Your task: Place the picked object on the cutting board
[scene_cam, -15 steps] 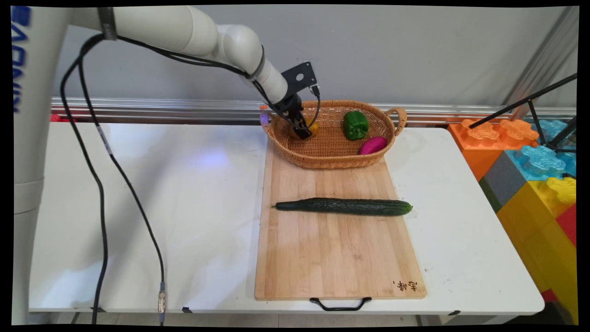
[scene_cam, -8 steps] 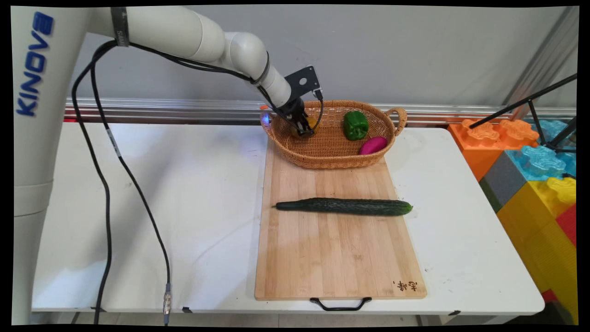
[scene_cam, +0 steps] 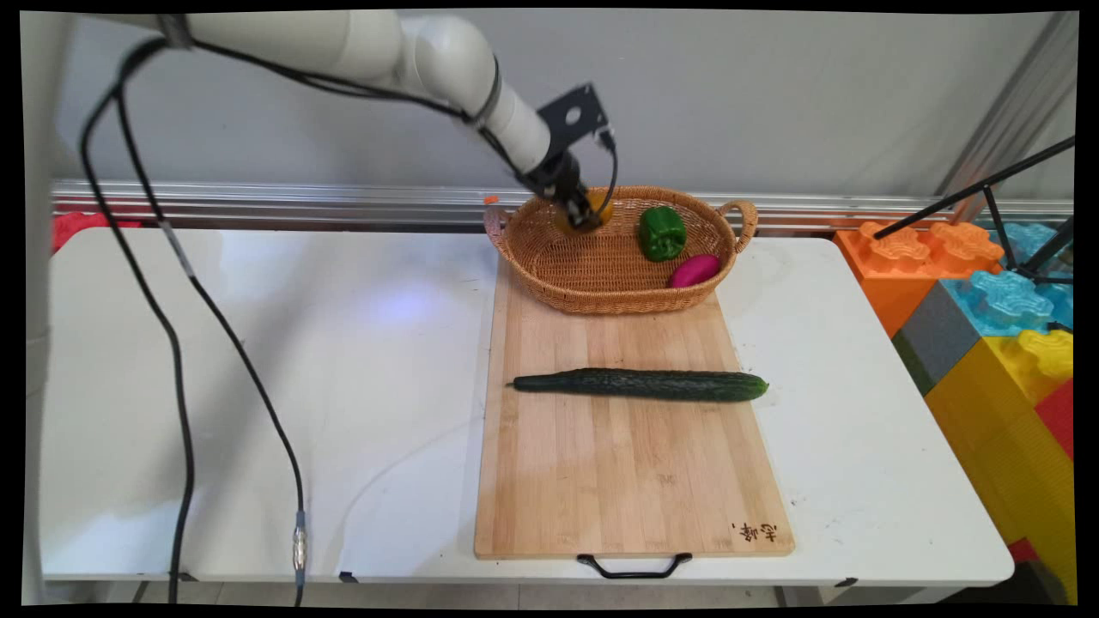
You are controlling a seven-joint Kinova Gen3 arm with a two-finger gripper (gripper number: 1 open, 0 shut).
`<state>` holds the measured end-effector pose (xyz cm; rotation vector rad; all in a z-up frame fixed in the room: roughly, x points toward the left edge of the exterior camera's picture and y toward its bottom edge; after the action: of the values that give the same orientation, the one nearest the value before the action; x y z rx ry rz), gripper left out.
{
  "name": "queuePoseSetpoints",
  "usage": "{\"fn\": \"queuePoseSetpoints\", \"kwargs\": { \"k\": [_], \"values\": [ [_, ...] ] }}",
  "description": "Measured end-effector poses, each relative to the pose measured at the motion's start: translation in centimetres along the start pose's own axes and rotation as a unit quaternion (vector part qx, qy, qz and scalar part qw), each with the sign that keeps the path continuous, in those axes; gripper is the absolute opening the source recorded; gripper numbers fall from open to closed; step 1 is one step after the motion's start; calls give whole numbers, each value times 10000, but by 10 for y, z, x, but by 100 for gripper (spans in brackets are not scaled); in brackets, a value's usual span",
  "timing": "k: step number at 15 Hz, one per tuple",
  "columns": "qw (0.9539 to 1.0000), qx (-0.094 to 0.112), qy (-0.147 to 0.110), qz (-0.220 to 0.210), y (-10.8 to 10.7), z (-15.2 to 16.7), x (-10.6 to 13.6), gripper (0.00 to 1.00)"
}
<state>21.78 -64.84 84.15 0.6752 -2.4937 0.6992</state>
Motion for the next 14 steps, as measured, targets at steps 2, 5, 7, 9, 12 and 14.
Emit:
{"fn": "queuePoseSetpoints", "kwargs": {
  "k": [2, 5, 7, 9, 12, 14],
  "values": [
    [9998, 32, 197, 11, 2, -25, 18, 0],
    [9989, -155, 445, 56, 16, -62, 42, 0],
    [9978, -401, 520, 104, 29, -78, 51, 0],
    [9954, -751, 574, 170, 49, -94, 59, 0],
    [9882, -1367, 628, 281, 85, -118, 67, 0],
    [9818, -1766, 606, 336, 114, -129, 68, 0]
  ]
}}
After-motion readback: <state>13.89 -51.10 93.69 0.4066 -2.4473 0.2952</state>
